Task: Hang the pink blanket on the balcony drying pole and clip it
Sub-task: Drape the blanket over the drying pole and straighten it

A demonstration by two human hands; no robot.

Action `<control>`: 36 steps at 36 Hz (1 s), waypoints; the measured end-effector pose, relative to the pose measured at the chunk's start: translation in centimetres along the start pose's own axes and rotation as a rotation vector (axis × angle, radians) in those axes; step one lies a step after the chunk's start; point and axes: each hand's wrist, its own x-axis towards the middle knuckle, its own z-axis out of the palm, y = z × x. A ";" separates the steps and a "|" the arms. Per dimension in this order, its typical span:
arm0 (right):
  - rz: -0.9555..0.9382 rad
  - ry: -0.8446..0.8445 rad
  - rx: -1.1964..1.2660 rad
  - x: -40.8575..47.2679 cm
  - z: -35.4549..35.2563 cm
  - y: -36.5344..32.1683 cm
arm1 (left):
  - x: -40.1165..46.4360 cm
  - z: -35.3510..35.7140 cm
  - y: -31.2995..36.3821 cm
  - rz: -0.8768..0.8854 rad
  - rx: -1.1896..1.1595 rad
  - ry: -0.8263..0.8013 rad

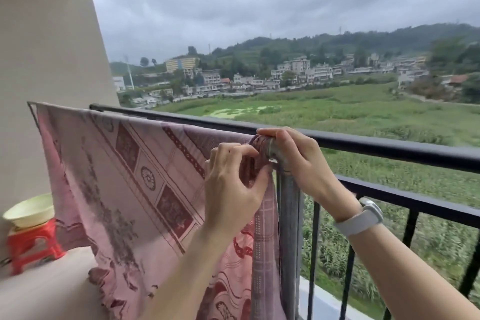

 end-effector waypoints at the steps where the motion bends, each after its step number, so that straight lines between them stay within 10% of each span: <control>1: -0.001 -0.010 0.015 0.1 -0.1 0.1 | -0.1 0.1 0.2 -0.014 0.046 0.006; 6: -0.017 -0.090 0.066 0.4 -0.6 1.0 | -0.5 0.4 1.9 -0.140 0.220 0.050; 19: 0.153 -0.216 0.522 1.2 -3.1 3.9 | 3.9 -2.3 4.3 -0.600 -0.269 0.153; 29: 0.158 -0.495 0.380 6.1 -2.1 1.3 | 7.9 -1.0 6.7 -0.474 -0.363 0.012; 36: -0.044 -0.157 0.155 8.6 -1.2 3.4 | 8.9 -0.5 6.2 -0.381 -0.039 -0.107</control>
